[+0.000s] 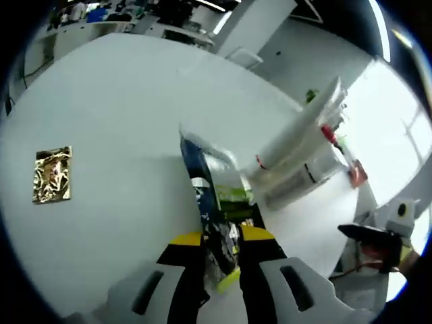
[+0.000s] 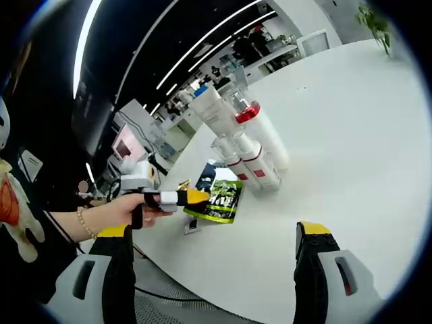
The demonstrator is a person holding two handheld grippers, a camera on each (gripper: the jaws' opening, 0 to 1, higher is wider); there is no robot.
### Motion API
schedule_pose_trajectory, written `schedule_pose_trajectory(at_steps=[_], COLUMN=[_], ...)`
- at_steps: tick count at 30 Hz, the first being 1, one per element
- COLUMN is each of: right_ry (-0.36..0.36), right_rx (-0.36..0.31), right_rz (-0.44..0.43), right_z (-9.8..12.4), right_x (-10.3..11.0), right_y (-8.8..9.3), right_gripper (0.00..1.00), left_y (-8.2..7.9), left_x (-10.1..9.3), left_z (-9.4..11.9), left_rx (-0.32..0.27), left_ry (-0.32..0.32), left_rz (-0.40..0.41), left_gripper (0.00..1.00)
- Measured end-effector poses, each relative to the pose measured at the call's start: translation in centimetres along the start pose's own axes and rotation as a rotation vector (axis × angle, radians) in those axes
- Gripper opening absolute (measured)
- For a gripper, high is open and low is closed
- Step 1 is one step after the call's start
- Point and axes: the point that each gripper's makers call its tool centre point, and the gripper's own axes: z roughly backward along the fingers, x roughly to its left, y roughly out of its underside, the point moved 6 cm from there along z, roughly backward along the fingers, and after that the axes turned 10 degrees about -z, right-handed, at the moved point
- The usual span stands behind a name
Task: Arrange the skincare products in the storage area until every visible bottle or jar stands upright without overlapping.
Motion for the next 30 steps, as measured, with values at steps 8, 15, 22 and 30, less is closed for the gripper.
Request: schedule_pose_trajectory(at_steps=[8,15,22,30], right_ry=[-0.002,-0.003,-0.006,-0.004], right_rx=[-0.003,-0.009,-0.009,-0.009], right_rz=[-0.005,-0.017,-0.022,-0.02], right_z=[0.1,0.18,0.06,0.05], right_x=[-0.32,-0.48,-0.28,-0.33], right_y=[-0.01,-0.01,0.08,0.06], right_gripper=[1.0,1.0,1.0,1.0], left_y=[0.22,0.25,0.2,-0.09], left_x=[0.0,0.08,0.15,0.34], left_z=[0.15,0.4,0.61,0.78], left_rx=[0.024,0.042,0.05,0.045], left_ry=[-0.035,-0.051,-0.068,-0.083], left_rz=[-0.041,-0.058,-0.101,-0.13], left_gripper=[0.18,0.23,0.25,0.26])
